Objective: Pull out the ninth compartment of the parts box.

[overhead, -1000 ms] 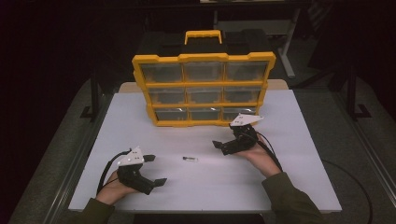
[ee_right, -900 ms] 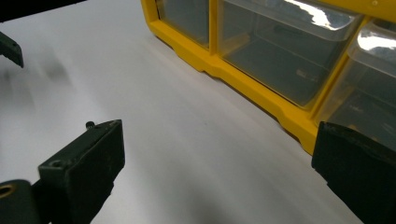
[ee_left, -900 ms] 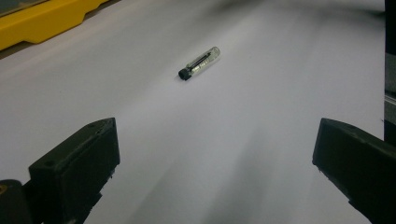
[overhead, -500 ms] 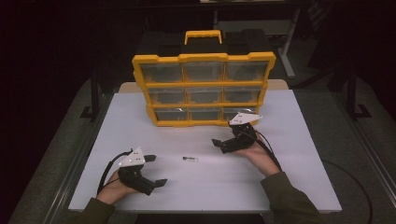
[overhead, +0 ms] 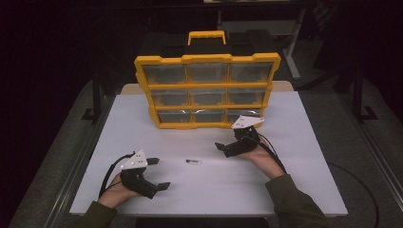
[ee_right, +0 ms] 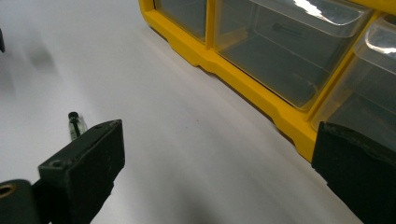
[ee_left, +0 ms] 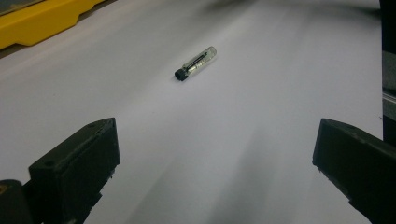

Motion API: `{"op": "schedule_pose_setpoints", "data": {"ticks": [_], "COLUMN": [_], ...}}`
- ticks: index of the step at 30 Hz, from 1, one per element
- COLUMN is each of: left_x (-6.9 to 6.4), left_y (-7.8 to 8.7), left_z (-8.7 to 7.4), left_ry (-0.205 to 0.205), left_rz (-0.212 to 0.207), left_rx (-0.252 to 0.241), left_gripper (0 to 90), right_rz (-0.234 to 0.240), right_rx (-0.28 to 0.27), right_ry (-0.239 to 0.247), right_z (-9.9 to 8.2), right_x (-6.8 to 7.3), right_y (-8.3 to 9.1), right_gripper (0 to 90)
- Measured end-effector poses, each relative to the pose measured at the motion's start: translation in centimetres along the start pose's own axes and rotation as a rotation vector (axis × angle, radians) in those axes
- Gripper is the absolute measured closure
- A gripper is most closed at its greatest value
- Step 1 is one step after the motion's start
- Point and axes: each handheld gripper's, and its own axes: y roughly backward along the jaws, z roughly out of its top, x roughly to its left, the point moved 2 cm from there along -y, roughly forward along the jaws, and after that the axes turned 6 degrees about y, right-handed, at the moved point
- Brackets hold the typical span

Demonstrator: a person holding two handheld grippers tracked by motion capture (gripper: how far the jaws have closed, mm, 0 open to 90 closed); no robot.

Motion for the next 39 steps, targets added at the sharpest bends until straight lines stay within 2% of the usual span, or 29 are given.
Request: {"op": "schedule_pose_setpoints", "data": {"ticks": [4,5,8,9,21,26,29,34,39], "left_x": [0.0,0.0,0.0,0.1,0.0,0.0,0.2,0.4,0.3], "left_y": [0.0,0.0,0.0,0.1,0.0,0.1,0.1,0.1,0.2], "left_z": [0.0,0.0,0.0,0.0,0.0,0.0,0.1,0.2,0.2], "left_ry": [0.001,0.003,0.003,-0.005,-0.007,-0.003,-0.01,0.017,0.019], "left_rz": [0.001,0.001,0.002,0.004,0.009,0.012,0.016,0.012,0.011], "left_rx": [0.001,0.0,-0.003,-0.003,0.007,0.006,0.004,-0.016,-0.02], "left_gripper": [0.4,0.4,0.4,0.4,0.4,0.4,0.4,0.4,0.4], "right_rz": [-0.011,-0.02,-0.022,-0.029,-0.052,-0.056,-0.062,-0.082,-0.088], "right_rx": [0.006,0.01,0.012,0.008,-0.003,-0.007,-0.008,-0.007,0.004], "right_ry": [0.011,0.029,0.037,0.058,0.093,0.094,0.112,0.14,0.155], "right_z": [-0.1,-0.1,-0.1,0.0,0.2,0.2,0.3,0.3,0.2], "right_x": [0.1,0.2,0.3,0.4,0.7,0.8,0.9,1.2,1.3], "right_y": [-0.2,-0.3,-0.3,-0.2,-0.1,-0.1,-0.1,-0.3,-0.4], "right_gripper": [1.9,1.9,1.9,1.9,2.0,2.0,1.9,2.0,2.0]}}
